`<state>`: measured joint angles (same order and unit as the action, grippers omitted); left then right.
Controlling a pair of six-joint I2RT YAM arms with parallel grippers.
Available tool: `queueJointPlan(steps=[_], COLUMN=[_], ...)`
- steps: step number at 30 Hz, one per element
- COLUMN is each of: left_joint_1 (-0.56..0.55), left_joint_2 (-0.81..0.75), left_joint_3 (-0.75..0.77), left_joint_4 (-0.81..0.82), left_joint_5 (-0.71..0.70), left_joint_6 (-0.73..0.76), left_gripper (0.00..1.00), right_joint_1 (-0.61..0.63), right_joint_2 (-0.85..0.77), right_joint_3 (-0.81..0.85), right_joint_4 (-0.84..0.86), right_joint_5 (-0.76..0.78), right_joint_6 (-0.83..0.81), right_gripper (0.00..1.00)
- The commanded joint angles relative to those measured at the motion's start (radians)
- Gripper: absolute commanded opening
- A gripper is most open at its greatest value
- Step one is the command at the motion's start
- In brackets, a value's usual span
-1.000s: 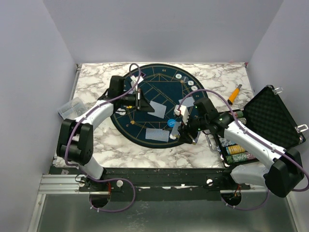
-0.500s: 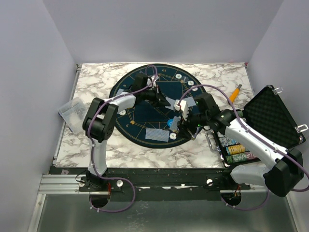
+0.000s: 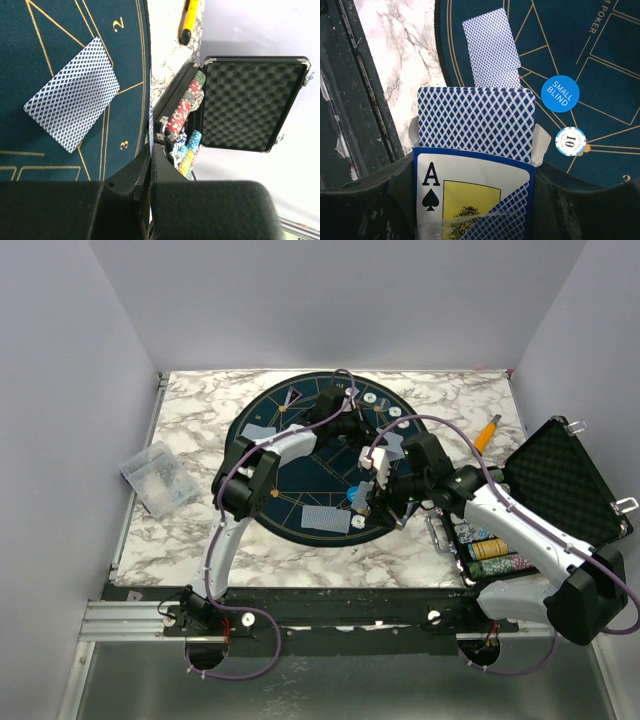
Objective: Distribute texas hold em gaming equipment
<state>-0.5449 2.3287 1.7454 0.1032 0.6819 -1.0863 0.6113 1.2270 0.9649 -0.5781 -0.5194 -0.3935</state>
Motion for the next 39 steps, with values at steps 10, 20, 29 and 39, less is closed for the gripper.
queueJointPlan(steps=[10,20,29,39], left_joint_1=[-0.039,0.024,0.080,0.239], left_joint_2=[0.136,-0.043,-0.296,-0.766], left_joint_3=[0.199,0.027,-0.056,-0.523], left_joint_4=[-0.049,-0.167,-0.466,-0.150], left_joint_5=[-0.067,-0.088,-0.179,-0.007], left_joint_6=[-0.071,0.062,0.474,0.741], left_gripper=[0.32,0.46,0.97,0.98], right_joint_1=[0.001,0.002,0.002,0.002], right_joint_2=[-0.001,-0.014,-0.020,-0.037], right_joint_3=[-0.001,-0.013,-0.032,-0.048], right_joint_4=[-0.005,-0.005,0.001,0.002], right_joint_5=[0.025,0.023,0.022,0.016], right_joint_6=[-0.002,-0.006,-0.013,-0.021], right_gripper=[0.00,0.01,0.01,0.00])
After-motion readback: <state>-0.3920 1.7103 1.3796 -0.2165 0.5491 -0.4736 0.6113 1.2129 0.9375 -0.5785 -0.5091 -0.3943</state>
